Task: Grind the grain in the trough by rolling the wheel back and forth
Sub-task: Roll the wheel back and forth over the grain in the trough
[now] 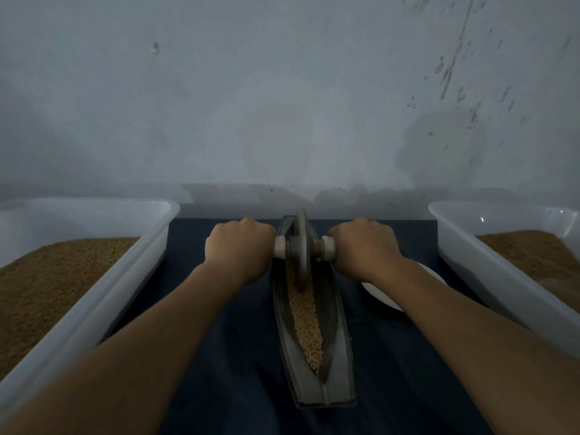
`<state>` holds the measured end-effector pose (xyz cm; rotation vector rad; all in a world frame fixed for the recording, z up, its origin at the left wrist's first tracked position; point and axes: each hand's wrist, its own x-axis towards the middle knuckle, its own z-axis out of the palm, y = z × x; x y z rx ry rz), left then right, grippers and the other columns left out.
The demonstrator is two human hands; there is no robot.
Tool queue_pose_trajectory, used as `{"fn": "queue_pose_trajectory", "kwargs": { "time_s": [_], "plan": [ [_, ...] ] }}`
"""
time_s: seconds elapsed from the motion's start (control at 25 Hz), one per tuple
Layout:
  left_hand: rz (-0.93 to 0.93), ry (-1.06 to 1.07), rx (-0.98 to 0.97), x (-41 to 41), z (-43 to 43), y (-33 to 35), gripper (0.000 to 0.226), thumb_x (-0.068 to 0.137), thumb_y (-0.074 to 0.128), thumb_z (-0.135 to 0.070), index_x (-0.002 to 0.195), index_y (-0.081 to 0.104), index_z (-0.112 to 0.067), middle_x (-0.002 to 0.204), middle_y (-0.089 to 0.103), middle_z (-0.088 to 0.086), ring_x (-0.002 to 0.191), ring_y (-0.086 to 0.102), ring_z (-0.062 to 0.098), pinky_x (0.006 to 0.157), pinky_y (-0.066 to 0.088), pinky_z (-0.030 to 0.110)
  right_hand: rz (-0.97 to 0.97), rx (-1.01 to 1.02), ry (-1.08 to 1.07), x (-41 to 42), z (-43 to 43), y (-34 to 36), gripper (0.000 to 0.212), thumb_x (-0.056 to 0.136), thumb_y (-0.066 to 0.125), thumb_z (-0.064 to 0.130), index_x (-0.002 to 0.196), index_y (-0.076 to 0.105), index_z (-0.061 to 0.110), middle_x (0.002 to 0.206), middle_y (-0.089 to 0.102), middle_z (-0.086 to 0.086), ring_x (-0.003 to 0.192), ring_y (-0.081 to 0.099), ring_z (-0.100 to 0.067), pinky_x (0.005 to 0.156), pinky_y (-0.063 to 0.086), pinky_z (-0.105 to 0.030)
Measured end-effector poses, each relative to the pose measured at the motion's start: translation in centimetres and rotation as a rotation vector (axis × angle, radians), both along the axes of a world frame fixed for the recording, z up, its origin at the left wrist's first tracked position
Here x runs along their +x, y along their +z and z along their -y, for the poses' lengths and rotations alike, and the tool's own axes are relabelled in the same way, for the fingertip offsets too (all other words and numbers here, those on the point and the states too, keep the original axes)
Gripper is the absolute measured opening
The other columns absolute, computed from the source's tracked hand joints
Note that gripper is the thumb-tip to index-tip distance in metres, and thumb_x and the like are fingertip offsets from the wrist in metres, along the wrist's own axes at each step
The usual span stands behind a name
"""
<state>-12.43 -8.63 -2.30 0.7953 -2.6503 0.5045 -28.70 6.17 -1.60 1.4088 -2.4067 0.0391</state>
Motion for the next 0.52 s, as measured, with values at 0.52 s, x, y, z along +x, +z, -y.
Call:
{"fn": "queue_pose_trajectory", "kwargs": {
  "time_s": [0.52],
  "plan": [
    [0.002, -0.056, -0.031, 3.5, -3.3, -0.8, 0.006, 0.084, 0.062, -0.027, 0.087, 0.057, -0.029, 0.068, 0.039, -0.007, 0.058, 0.043, 0.017, 0.052, 0.034, 0.033, -0.042, 0.008, 0.029, 2.7, -4.3, -0.7, 0.024, 0.077, 0.068, 0.031, 0.075, 0.044, 0.035, 0.070, 0.042, 0.007, 0.066, 0.046, -0.022, 0.058, 0.035, -0.032]
  ]
}}
